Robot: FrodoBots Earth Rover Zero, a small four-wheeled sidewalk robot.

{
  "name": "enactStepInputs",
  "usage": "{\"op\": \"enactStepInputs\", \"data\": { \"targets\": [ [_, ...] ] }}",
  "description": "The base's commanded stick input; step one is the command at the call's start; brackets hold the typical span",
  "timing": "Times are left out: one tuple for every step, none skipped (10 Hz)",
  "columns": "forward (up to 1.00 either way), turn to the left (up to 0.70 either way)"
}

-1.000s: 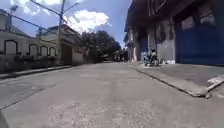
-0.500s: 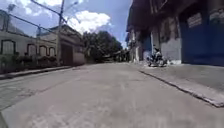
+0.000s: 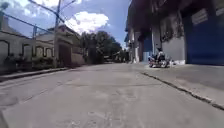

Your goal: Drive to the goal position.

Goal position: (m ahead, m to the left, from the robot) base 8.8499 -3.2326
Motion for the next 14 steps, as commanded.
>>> {"op": "enactStepInputs", "data": {
  "targets": [
    [0.85,0.0],
    [0.85,0.0],
    [0.85,0.0],
    [0.85,0.0],
    [0.85,0.0],
    [0.85,0.0],
    [0.85,0.0],
    [0.85,0.0],
    [0.85,0.0],
    [0.85,0.0],
    [0.85,0.0],
    [0.85,0.0],
    [0.85,0.0],
    [0.85,0.0]
  ]
}}
